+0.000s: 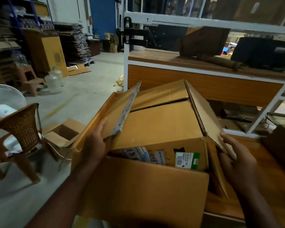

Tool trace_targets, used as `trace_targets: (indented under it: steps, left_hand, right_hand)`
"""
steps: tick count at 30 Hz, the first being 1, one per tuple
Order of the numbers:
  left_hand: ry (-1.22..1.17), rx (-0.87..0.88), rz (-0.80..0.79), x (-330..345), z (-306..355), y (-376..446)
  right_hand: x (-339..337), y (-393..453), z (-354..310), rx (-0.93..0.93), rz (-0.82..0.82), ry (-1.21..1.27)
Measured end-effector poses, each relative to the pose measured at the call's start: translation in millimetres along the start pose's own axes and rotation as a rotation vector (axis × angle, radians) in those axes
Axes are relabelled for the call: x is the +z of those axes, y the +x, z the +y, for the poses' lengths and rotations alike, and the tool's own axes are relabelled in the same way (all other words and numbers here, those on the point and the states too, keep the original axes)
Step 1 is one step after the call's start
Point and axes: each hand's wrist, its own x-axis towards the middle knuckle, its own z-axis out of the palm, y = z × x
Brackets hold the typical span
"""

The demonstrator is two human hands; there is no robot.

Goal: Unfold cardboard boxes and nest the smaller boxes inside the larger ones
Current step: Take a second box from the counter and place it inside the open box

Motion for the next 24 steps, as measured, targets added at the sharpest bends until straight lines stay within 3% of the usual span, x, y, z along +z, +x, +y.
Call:
trace_targets:
  steps: [2, 6, 9, 14, 18, 21, 24]
  left_hand:
    - [-0.017, -0.137, 0.11, -1.5, 3.0, 3.7]
    - [-0.173, -0.357, 0.374, -23.3, 3.3, 25.1]
    - [-0.2, -0.311, 0.516, -38.5, 2.1, 34.4]
    - [-0.337, -0.23, 0.616, -74.4, 26.6, 60.4]
    - [-0.484, -0.233, 0.665, -83.4, 48.3, 61.7]
    - [-0.484, -0.271, 0.608, -70.5, 40.8, 50.2]
    - [-0.461, -0.363, 0.545, -58.4, 25.4, 43.3]
  right_hand:
    - [0.6, 4.4, -10.7, -0.031, 0.095, -0.004]
    - [15.8, 6.9, -42.1, -0.142, 0.057, 0.075]
    - [26.3, -1.6, -42.1, -0.022, 0.087, 0.213]
    - [37.8, -12.2, -31.9, -0.018, 0.086, 0.132]
    - [45.0, -33.0, -14.5, 0.046, -0.109, -0.034]
    - [31.6, -24.9, -10.5, 0.085, -0.235, -0.08]
    - [11.6, -8.2, -9.9, 0.102, -0.504, -0.14]
